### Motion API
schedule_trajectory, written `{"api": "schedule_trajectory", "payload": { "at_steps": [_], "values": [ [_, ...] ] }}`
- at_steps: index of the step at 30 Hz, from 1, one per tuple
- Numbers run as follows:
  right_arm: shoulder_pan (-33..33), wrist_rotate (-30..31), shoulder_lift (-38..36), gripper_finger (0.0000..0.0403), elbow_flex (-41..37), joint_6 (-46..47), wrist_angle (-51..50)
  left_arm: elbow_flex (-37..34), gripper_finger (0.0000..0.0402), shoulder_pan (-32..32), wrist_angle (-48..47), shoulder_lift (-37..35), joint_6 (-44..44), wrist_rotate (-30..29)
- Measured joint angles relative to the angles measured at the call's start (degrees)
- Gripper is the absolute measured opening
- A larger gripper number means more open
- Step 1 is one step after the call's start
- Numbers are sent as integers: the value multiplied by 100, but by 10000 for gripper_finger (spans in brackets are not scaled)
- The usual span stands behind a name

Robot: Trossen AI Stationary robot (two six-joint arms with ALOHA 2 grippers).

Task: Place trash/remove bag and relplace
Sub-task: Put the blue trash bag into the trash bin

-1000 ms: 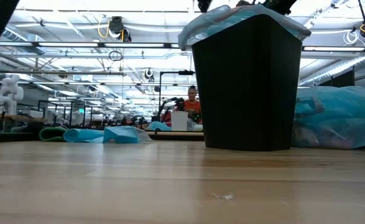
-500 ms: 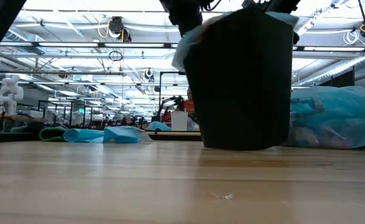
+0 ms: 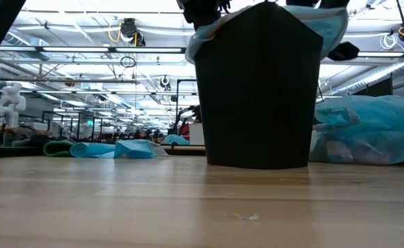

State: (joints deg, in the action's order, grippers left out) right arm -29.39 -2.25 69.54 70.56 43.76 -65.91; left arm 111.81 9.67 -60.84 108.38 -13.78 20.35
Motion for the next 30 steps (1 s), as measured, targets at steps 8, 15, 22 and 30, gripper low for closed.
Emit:
{"api": "schedule_trajectory", "payload": {
  "at_steps": [8, 15, 22, 30],
  "values": [
    [414, -945, -7, 0, -1016, 192, 6, 0, 2, 13, -13, -2, -4, -33],
    [762, -984, -412, 0, -1197, 411, 372, 0, 2, 57, -11, -2, -14, -70],
    [1109, -1452, -1122, 0, -1195, 877, 562, 0, 2, 92, -13, -2, -52, -102],
    [1810, -932, -1576, 49, -1195, 1109, 173, 0, 2, 171, -13, -4, -8, -146]
  ]
}}
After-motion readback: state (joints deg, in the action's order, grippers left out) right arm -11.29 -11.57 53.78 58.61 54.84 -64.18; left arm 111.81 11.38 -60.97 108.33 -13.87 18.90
